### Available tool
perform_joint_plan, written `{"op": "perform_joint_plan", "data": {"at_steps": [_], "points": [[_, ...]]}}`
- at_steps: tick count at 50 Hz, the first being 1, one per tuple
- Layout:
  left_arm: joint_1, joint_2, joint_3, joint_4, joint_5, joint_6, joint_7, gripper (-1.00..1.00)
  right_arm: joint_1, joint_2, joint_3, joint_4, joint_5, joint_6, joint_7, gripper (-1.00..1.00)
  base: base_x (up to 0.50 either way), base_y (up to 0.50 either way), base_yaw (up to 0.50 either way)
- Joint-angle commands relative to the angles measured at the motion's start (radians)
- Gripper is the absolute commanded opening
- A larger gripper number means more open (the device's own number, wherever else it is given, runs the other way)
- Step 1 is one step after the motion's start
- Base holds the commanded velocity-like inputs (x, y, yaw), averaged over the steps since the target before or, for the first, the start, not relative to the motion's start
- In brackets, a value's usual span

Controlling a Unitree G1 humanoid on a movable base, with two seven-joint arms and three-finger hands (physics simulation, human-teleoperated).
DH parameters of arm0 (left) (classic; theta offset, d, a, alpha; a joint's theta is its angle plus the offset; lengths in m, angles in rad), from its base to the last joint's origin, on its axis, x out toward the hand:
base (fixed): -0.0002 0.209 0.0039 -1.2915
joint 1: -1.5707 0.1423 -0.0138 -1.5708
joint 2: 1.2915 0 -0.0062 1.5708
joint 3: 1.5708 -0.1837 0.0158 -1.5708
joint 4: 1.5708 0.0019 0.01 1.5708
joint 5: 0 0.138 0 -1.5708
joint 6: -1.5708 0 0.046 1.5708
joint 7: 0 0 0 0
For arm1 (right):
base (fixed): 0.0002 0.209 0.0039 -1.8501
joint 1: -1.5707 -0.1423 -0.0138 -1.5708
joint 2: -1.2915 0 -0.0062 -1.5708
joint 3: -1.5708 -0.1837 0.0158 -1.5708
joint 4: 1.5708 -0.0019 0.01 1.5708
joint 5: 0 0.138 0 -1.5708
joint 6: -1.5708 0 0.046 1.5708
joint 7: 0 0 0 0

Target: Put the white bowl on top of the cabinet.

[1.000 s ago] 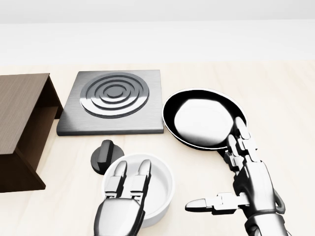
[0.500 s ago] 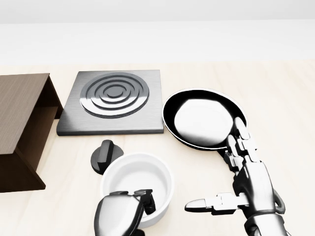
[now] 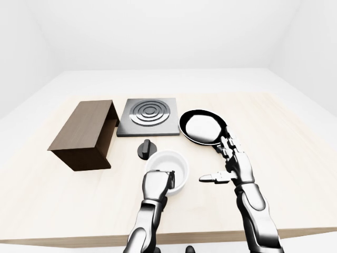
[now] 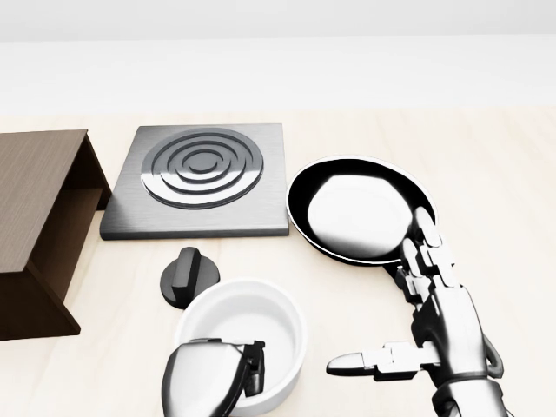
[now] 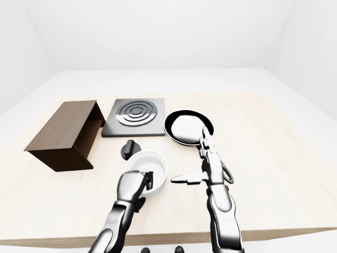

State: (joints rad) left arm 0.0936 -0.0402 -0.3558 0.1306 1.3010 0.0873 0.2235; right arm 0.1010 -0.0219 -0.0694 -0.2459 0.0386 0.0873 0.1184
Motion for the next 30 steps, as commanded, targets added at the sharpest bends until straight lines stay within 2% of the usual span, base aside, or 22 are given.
{"op": "perform_joint_plan", "data": {"at_steps": [1,9,17,18,21,23,30], "points": [[-0.002,-0.002,-0.002,0.011,0.004,0.0,0.005,-1.0,0.005,0.0,-0.001,-0.003,0.001,0.0,0.003,1.0,0.0,0.0,0.0],[0.03,0.005,-0.016,-0.11,0.017,0.0,-0.036,-1.0,0.002,0.0,-0.001,0.003,0.001,0.0,0.003,1.0,0.0,0.0,0.0],[0.03,0.005,-0.016,-0.111,0.017,0.0,-0.036,-1.0,0.001,0.0,-0.001,0.003,0.001,0.0,0.003,1.0,0.0,0.0,0.0],[0.052,0.015,-0.035,-0.298,0.028,0.0,-0.12,-1.0,0.0,0.0,-0.002,0.001,0.002,0.0,0.003,1.0,0.0,0.0,0.0],[0.054,0.014,-0.035,-0.311,0.031,0.0,-0.127,-1.0,0.0,0.0,-0.002,0.001,0.002,0.0,0.003,1.0,0.0,0.0,0.0],[0.083,0.02,-0.054,-0.432,0.044,0.0,-0.175,-1.0,-0.004,-0.001,-0.004,0.001,0.005,0.0,0.003,1.0,0.0,0.0,0.0],[0.113,0.03,-0.083,-0.547,0.079,0.0,-0.224,-1.0,-0.006,-0.001,-0.003,0.001,0.004,0.0,0.002,1.0,0.0,0.0,0.0]]}}
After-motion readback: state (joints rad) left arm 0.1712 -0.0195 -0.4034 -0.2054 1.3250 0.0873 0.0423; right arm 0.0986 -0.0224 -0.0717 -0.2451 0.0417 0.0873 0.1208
